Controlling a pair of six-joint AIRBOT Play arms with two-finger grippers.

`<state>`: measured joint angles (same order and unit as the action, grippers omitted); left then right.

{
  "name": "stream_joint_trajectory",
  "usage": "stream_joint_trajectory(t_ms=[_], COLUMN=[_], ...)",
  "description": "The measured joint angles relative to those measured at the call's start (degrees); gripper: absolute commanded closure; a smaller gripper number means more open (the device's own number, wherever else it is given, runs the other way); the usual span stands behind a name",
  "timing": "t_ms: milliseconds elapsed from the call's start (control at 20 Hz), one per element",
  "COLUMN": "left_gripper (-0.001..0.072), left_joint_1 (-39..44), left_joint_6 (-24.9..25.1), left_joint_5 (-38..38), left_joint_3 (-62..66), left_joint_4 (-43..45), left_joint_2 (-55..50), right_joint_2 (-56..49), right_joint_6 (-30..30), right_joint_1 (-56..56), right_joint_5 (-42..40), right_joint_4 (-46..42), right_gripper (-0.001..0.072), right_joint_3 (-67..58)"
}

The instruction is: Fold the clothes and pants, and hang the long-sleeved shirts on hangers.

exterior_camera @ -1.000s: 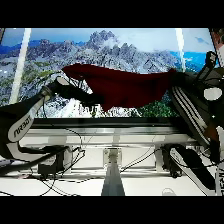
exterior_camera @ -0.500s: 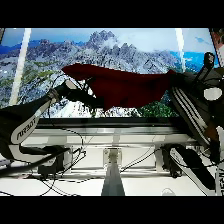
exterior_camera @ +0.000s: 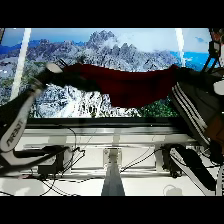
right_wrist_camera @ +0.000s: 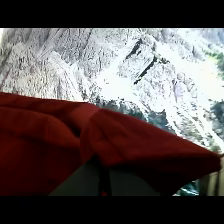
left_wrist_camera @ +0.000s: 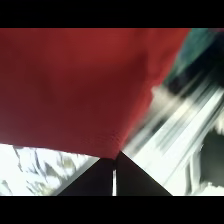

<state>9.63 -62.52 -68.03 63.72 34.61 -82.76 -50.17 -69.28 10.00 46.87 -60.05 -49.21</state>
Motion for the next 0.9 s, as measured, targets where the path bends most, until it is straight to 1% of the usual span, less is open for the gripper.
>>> stream_joint_trajectory(t_ms=[150, 250, 350, 650, 700, 900], left_gripper=[0.0699, 0.0699, 0.0699, 0.0699, 0.0699, 0.0698], left_joint_1=[-8.76, -14.56, -20.57, -34.23, -35.71, -39.30], left_joint_6=[-0.17, -0.31, -0.35, -0.46, -0.44, -0.50], left_joint_5=[-0.24, 2.05, 5.75, 15.50, 18.34, 26.12], left_joint_3=[8.04, 11.76, 13.99, 15.96, 16.09, 16.26], left_joint_4=[-0.04, -0.20, -0.22, -0.68, -0.55, -0.28], left_joint_2=[6.78, 11.56, 17.16, 31.76, 33.77, 41.57], right_joint_2=[1.03, 1.81, 2.64, 5.42, 6.10, 9.25], right_joint_6=[0.02, 0.02, 0.04, 0.04, 0.11, 0.02], right_joint_1=[0.00, 0.00, 0.00, -0.04, 0.00, 0.02], right_joint_5=[9.31, 14.29, 17.51, 21.64, 22.12, 22.45], right_joint_4=[-6.10, -8.46, -9.90, -10.47, -11.15, -7.13], right_gripper=[0.0701, 0.0701, 0.0701, 0.0701, 0.0701, 0.0701], right_joint_3=[-6.62, -10.54, -13.86, -20.13, -21.40, -29.38])
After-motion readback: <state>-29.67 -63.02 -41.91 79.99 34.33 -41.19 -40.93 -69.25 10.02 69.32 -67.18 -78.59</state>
